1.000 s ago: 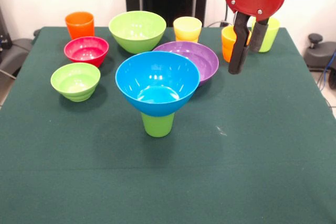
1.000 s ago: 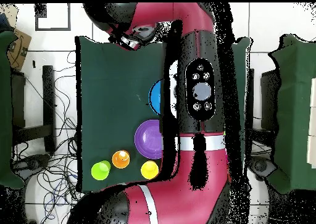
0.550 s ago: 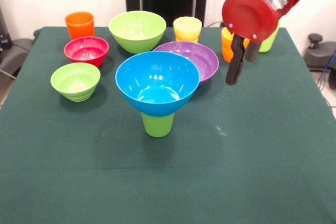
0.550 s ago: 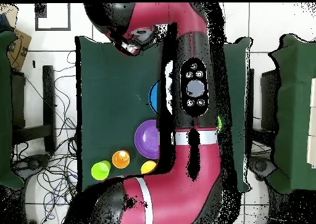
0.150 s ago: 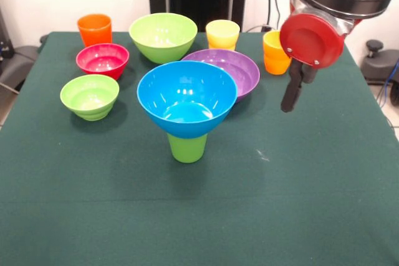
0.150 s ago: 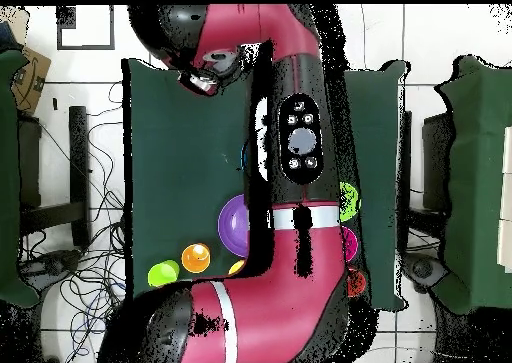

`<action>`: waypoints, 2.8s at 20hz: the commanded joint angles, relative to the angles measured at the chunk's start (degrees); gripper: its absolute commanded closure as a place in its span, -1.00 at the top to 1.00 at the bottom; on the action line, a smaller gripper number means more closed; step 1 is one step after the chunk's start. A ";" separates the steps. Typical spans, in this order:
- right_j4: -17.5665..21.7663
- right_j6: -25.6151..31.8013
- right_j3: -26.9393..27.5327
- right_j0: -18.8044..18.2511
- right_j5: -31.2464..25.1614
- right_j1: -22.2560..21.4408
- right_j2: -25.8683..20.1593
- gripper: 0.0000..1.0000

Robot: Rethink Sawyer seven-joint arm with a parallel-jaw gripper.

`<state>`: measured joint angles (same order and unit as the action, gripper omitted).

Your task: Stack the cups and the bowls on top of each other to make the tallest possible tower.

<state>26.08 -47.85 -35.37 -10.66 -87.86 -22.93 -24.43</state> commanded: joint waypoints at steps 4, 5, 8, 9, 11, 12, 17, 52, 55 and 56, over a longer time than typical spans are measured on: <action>-0.72 -9.98 -4.07 1.12 -3.32 0.23 2.43 1.00; -0.35 -10.07 -3.12 1.56 -3.50 0.55 2.48 1.00; -0.45 -11.20 -3.34 2.40 -2.06 0.06 2.98 1.00; -0.02 -11.55 -2.92 2.94 -1.20 0.27 3.21 1.00; 0.53 -13.25 -3.92 3.83 1.67 0.05 4.36 1.00; 0.66 -14.73 -5.47 4.18 4.02 -0.42 5.29 1.00; -0.58 -18.19 -7.09 4.99 6.46 0.17 7.07 1.00; 10.62 36.59 -13.27 6.58 1.70 -3.97 4.16 1.00; 7.45 24.41 -14.03 6.42 5.77 -4.08 5.45 1.00; 6.57 21.80 -14.19 6.20 6.76 -4.00 5.59 1.00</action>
<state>32.28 -26.45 -41.84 -5.35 -83.73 -27.50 -17.54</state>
